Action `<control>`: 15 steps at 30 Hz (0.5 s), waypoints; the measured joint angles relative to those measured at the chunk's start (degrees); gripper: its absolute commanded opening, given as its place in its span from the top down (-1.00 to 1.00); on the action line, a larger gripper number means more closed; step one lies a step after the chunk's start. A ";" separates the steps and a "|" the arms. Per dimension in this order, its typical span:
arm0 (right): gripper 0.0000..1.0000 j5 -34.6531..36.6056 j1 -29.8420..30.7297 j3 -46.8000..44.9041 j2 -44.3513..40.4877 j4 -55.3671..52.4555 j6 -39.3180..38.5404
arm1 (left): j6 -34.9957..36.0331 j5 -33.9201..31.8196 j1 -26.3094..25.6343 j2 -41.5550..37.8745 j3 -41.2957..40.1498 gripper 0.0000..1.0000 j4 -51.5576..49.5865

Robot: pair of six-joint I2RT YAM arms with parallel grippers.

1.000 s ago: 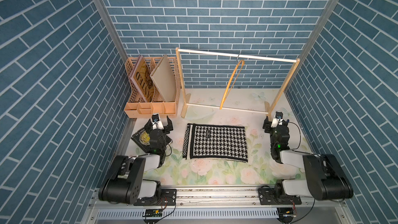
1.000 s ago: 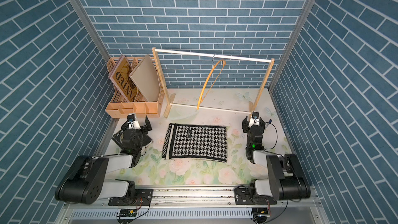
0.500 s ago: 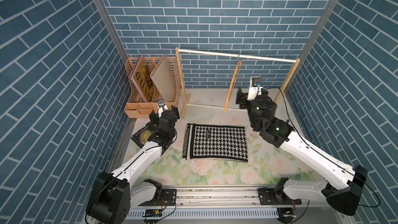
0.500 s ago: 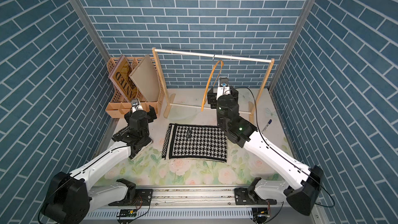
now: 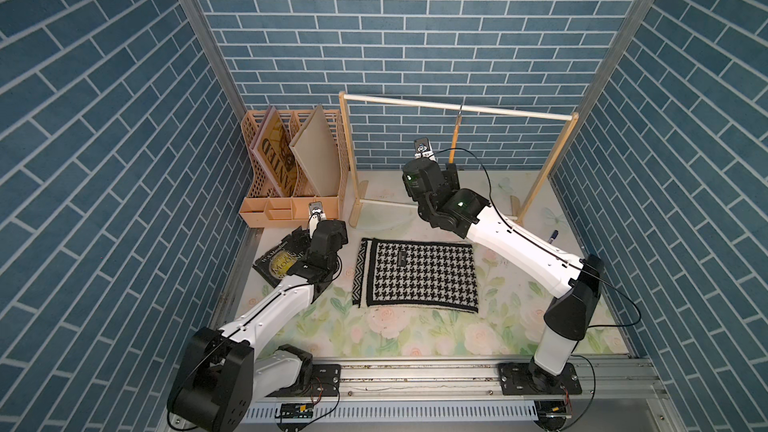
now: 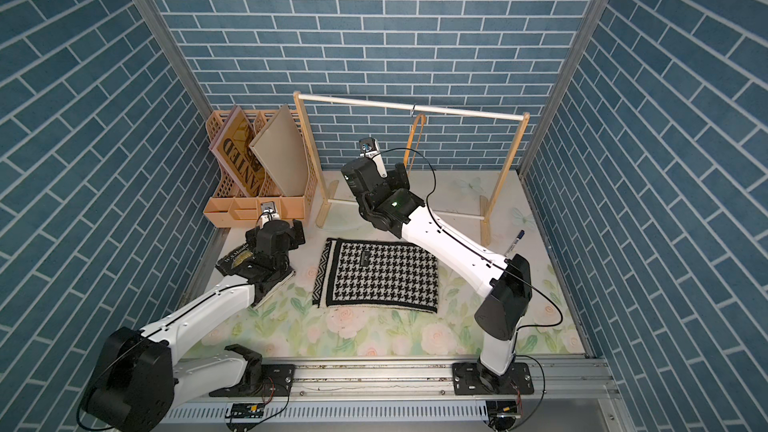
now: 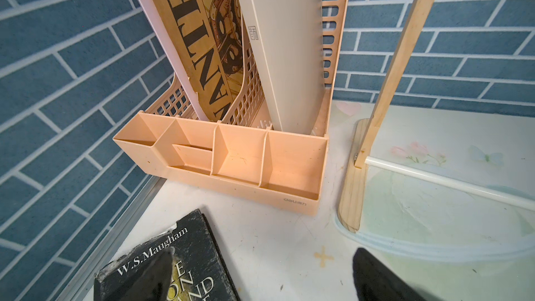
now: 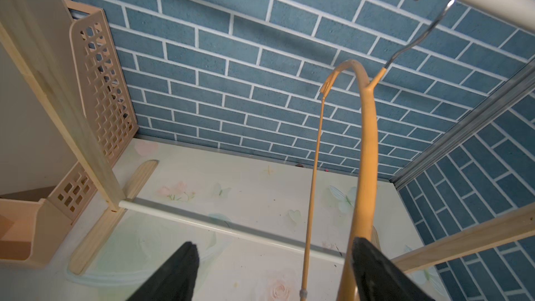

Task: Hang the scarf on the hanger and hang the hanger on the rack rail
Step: Pick up the hanger from the clothesline.

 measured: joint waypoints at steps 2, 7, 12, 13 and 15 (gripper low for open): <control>-0.73 0.07 0.00 -0.39 -0.07 -0.74 1.31 | -0.15 0.39 0.00 0.00 0.00 -0.99 -0.13; -0.72 0.07 0.00 -8.24 -2.56 0.33 3.82 | -0.52 0.83 0.00 -0.04 -0.20 -0.99 -0.42; -0.71 0.22 -0.07 -18.60 -6.93 1.68 5.07 | -0.87 0.83 0.00 -0.57 -0.83 -0.99 -0.92; -0.71 0.20 -0.04 -19.91 -7.93 1.95 5.09 | -0.90 0.81 0.00 -0.72 -0.92 -0.99 -0.94; -0.70 -0.28 -0.04 -21.55 -10.10 2.69 5.05 | -0.92 0.72 0.00 -1.05 -1.05 -0.99 -0.98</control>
